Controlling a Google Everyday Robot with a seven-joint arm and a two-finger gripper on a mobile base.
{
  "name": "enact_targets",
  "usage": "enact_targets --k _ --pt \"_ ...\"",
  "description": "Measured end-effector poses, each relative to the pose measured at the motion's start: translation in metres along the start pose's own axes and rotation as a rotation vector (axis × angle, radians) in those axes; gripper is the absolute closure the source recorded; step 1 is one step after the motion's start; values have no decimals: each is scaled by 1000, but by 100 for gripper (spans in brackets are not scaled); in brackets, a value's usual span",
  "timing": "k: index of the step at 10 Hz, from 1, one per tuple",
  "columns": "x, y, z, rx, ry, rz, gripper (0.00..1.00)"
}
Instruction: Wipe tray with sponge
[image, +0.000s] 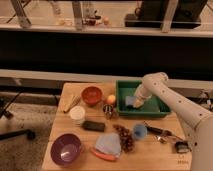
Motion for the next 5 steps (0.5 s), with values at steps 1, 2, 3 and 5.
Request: enact_targets --k 1,2,3,5 --pt "0 5 6 -11 8 -6 94" --pt "-1 8 9 -16 13 -11 94" --pt "-3 10 12 -22 16 -16 94" --pt "-6 12 15 -27 26 -25 94"
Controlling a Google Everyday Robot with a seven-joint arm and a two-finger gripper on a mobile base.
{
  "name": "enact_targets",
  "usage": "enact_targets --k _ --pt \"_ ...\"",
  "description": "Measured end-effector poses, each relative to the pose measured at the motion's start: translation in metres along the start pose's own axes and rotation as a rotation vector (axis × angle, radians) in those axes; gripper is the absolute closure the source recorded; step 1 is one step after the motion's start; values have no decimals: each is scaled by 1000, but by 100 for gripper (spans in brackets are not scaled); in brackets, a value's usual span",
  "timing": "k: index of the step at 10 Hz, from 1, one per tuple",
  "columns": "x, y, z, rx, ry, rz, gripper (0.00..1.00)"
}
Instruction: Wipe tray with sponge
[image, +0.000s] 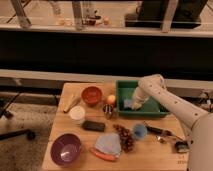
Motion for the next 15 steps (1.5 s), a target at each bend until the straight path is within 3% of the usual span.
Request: enact_targets --k 3,13,15 --pt "5 -2 1 -3 9 13 94" --pt "58 -30 4 14 44 127 94" --pt "58 -29 2 12 47 125 94"
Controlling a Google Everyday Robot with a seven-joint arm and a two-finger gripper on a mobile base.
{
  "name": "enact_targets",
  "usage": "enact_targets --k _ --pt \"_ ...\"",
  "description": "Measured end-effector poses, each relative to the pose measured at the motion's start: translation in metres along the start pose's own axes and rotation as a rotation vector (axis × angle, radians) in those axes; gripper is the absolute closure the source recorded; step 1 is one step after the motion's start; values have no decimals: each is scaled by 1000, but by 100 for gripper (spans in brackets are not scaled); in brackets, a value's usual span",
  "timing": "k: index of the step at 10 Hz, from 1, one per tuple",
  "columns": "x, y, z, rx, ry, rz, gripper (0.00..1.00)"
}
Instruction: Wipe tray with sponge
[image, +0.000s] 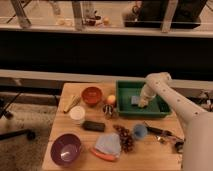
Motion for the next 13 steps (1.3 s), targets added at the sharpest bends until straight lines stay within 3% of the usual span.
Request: enact_targets --k 13 --pt "3 1 -1 -3 4 1 94"
